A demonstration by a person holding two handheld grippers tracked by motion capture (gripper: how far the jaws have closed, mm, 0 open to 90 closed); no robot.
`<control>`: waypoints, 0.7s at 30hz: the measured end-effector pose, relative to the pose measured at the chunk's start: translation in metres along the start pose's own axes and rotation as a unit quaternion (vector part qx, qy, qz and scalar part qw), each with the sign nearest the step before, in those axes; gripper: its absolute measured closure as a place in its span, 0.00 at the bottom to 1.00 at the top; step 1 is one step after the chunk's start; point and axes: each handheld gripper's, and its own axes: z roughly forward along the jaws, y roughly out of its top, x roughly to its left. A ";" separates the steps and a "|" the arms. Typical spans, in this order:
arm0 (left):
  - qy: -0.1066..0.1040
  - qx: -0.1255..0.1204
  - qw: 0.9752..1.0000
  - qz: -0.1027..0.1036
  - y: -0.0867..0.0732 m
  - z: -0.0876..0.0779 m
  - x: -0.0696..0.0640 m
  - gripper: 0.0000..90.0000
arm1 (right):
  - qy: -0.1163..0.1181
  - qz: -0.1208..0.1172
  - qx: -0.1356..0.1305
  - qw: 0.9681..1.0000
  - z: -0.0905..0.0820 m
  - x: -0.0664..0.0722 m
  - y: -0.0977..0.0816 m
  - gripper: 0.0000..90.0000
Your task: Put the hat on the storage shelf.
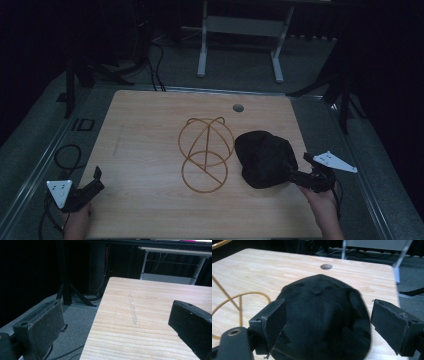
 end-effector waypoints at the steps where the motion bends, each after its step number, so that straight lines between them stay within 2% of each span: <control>1: 0.000 0.000 1.000 0.000 0.000 0.000 0.000 0.01 | 0.000 0.000 0.000 1.000 0.000 0.000 0.000 0.15; 2: 0.000 0.000 1.000 -0.001 0.000 0.000 0.000 0.01 | 0.013 0.000 0.004 1.000 0.006 0.003 0.000 0.16; 3: 0.000 0.000 1.000 -0.001 0.000 0.000 0.000 0.01 | 0.013 0.000 0.004 1.000 0.006 0.003 0.000 0.16; 4: 0.000 0.000 1.000 -0.001 0.000 0.000 0.000 0.01 | 0.017 -0.008 0.017 1.000 0.014 0.007 -0.002 0.16; 11: -0.002 -0.001 1.000 0.002 0.000 0.000 0.000 0.01 | 0.009 -0.026 0.047 0.999 0.033 0.011 -0.010 0.21; 12: -0.002 -0.001 1.000 0.002 0.000 0.000 0.000 0.01 | 0.009 -0.034 0.052 0.998 0.038 0.010 -0.013 0.26; 14: -0.002 -0.001 1.000 0.003 0.000 0.000 0.000 0.01 | 0.001 -0.039 0.060 0.997 0.042 0.010 -0.015 0.30; 15: -0.002 -0.001 1.000 0.003 0.000 0.000 0.000 0.01 | 0.001 -0.039 0.060 0.997 0.042 0.010 -0.015 0.30; 16: -0.003 0.000 1.000 0.003 0.000 0.000 -0.001 0.01 | 0.002 -0.037 0.063 0.997 0.046 0.009 -0.017 0.36; 17: -0.003 0.000 1.000 0.003 0.000 0.000 -0.001 0.01 | 0.002 -0.037 0.063 0.997 0.046 0.009 -0.017 0.36; 18: -0.003 -0.001 1.000 0.003 0.000 0.000 -0.001 0.01 | 0.002 -0.038 0.067 0.997 0.048 0.009 -0.020 0.45; 19: -0.003 -0.001 1.000 0.003 0.000 0.000 -0.001 0.01 | 0.002 -0.038 0.067 0.997 0.048 0.009 -0.020 0.45; 20: -0.003 -0.001 1.000 0.003 0.000 0.000 -0.001 0.01 | 0.002 -0.036 0.067 0.997 0.050 0.010 -0.022 0.53; 21: -0.003 -0.001 1.000 0.003 0.000 0.000 -0.001 0.01 | 0.002 -0.036 0.067 0.997 0.050 0.010 -0.022 0.53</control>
